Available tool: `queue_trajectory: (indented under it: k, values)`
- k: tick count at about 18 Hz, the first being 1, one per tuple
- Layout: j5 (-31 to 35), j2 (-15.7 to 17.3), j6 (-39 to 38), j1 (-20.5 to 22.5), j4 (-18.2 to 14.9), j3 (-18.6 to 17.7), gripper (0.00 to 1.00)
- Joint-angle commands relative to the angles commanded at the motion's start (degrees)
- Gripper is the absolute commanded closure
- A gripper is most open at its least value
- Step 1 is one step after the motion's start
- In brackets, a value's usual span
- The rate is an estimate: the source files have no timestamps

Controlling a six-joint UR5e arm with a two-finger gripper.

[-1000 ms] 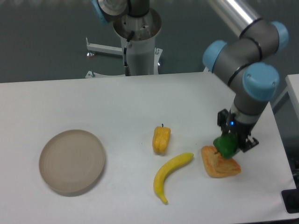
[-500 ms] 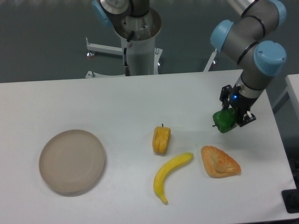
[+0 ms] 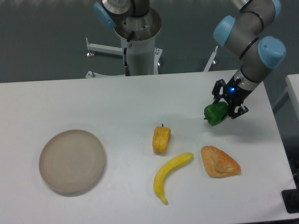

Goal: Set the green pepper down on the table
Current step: 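Carry the green pepper away from the orange item and lower it, then hold the green pepper on the table surface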

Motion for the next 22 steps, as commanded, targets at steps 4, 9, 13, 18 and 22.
queue_trajectory:
  k: [4,9,13,18,22]
  values:
    - [0.0,1.0,0.0,0.4,0.0,-1.7,0.64]
    - [-0.1,1.1,0.1,1.5,-0.2,-2.6,0.63]
    - [-1.2,1.2,0.4,2.5,0.0,-4.0,0.63]
    - [-1.4,1.1,1.1,2.7,0.0,-4.5,0.63]
    - [-1.3,1.1,1.2,2.7,0.1,-4.4,0.62]
